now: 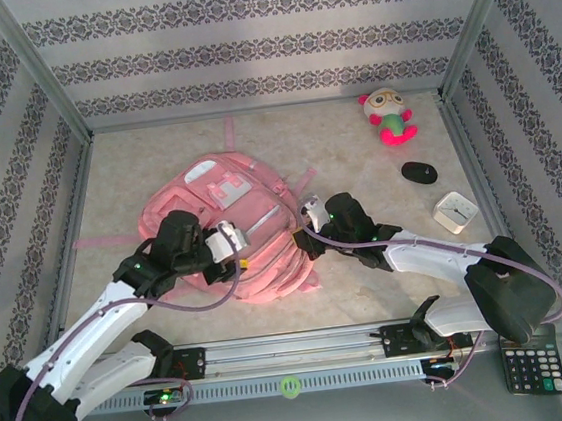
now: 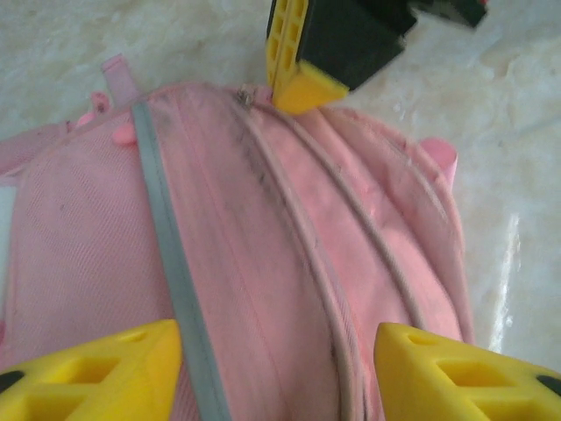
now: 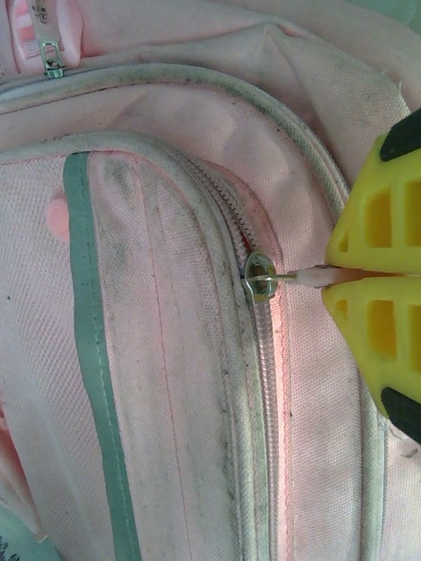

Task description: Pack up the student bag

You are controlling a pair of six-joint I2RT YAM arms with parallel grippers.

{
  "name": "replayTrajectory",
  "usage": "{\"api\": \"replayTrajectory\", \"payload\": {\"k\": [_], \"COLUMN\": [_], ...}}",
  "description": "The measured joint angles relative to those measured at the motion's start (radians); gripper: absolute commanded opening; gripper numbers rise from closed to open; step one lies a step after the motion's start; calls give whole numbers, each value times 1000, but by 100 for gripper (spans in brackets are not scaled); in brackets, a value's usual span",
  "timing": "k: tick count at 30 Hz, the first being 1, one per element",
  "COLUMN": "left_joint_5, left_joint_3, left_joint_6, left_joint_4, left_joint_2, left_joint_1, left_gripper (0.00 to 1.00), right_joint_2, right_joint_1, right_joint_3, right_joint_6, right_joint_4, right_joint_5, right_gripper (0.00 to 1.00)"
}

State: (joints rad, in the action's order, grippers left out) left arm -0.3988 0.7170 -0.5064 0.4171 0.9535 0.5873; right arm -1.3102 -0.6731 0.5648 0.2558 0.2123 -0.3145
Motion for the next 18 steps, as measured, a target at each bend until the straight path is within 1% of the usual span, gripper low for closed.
{"api": "replayTrajectory", "payload": {"k": [4, 6, 11, 12, 13, 14, 15, 16, 17, 18], "left_joint_5": [62, 103, 201, 219, 240, 257, 279, 298, 307, 310], "left_joint_3": [64, 78, 97, 103, 108, 111, 114, 116, 116, 116], "left_joint_6": [68, 90, 116, 117, 119, 119, 121, 121, 122, 116], "left_joint_4": [-70, -115, -196, -206, -217, -227, -237, -246, -250, -254], "left_joint_2": [129, 190, 342, 369, 394, 410, 426, 437, 442, 443], "left_joint_1": [108, 140, 173, 174, 175, 176, 178, 179, 179, 179], "left_gripper": [65, 66, 67, 66, 63, 57, 47, 37, 23, 7], "right_joint_2": [-3, -3, -3, -3, -3, -3, -2, -2, -2, -2], "right_joint_1": [-4, -6, -6, -11, -13, -13, -17, -17, -17, -17], "right_joint_3": [0, 0, 0, 0, 0, 0, 0, 0, 0, 0], "right_joint_6": [5, 8, 8, 8, 9, 9, 9, 9, 11, 15], "right_joint_4": [0, 0, 1, 1, 1, 1, 0, 0, 0, 0], "right_joint_5": [4, 4, 7, 7, 8, 8, 10, 11, 11, 12], "right_gripper": [0, 0, 0, 0, 0, 0, 0, 0, 0, 0]}}
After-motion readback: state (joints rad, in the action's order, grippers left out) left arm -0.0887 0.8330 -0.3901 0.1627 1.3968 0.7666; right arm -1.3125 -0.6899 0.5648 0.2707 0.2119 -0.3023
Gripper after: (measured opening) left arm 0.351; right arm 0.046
